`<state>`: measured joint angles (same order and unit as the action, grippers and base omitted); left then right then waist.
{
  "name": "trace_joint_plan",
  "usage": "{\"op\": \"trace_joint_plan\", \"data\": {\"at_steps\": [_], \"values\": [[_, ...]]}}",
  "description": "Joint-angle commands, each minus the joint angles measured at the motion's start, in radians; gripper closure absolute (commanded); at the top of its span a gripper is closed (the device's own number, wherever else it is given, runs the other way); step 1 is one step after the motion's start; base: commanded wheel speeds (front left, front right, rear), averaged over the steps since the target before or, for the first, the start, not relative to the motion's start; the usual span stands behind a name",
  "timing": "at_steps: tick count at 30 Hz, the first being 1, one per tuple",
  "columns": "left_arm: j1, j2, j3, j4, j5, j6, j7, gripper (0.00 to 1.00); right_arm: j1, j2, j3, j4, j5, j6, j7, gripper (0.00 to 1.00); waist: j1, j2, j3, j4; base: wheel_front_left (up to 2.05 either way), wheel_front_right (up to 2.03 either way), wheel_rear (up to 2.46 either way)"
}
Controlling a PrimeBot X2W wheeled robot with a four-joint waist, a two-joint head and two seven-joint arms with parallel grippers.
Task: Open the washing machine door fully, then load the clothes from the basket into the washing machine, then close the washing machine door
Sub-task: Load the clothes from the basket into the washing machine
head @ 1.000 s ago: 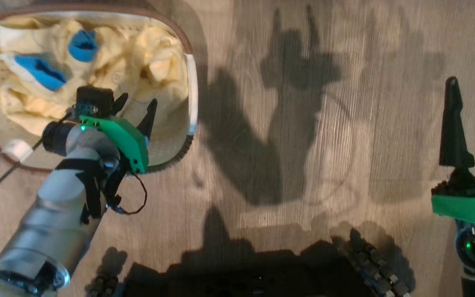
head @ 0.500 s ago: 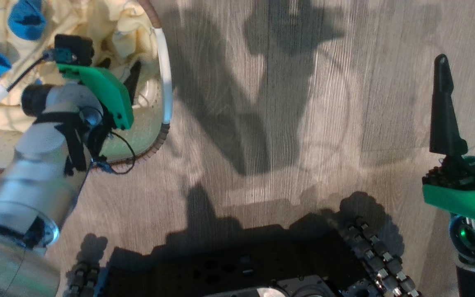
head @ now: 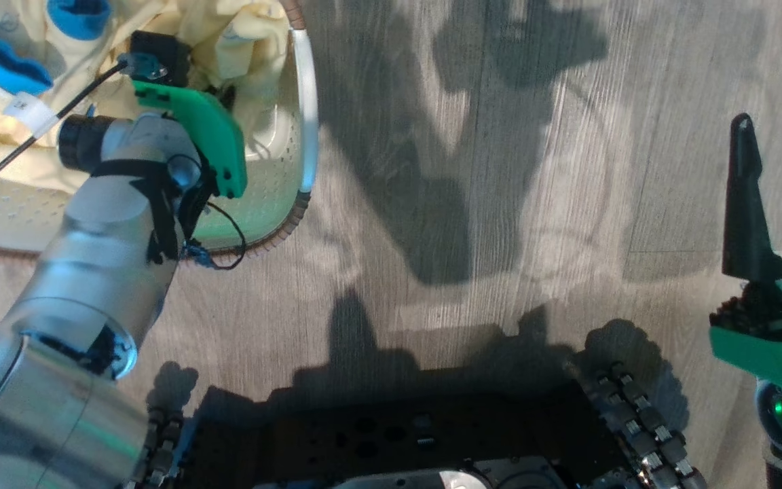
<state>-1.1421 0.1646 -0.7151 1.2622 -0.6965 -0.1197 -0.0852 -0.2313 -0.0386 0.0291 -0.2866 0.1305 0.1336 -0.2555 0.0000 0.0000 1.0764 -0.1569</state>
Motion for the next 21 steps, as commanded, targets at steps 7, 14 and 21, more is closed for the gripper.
{"op": "trace_joint_plan", "data": {"at_steps": [7, 14, 21], "values": [[0.003, 0.020, 0.001, 0.017, 0.002, 0.003, -0.018, 1.00, 0.037, -0.012, 0.013, -0.043, 0.002, -0.003, -0.006, 0.00, 0.0000, 0.0000, -0.002, 0.002, 0.00, 0.00, 0.00], [0.004, 0.025, -0.004, 0.023, 0.002, 0.002, -0.076, 1.00, 0.014, -0.012, -0.001, -0.033, 0.036, -0.003, -0.006, 0.00, 0.0000, 0.0000, -0.019, 0.009, 0.00, 0.00, 0.00], [0.029, 0.026, -0.003, 0.023, 0.002, 0.004, -0.152, 1.00, -0.002, -0.012, -0.019, -0.011, 0.047, -0.003, -0.006, 0.00, 0.0000, 0.0000, -0.071, 0.045, 0.00, 0.00, 0.00]]}}
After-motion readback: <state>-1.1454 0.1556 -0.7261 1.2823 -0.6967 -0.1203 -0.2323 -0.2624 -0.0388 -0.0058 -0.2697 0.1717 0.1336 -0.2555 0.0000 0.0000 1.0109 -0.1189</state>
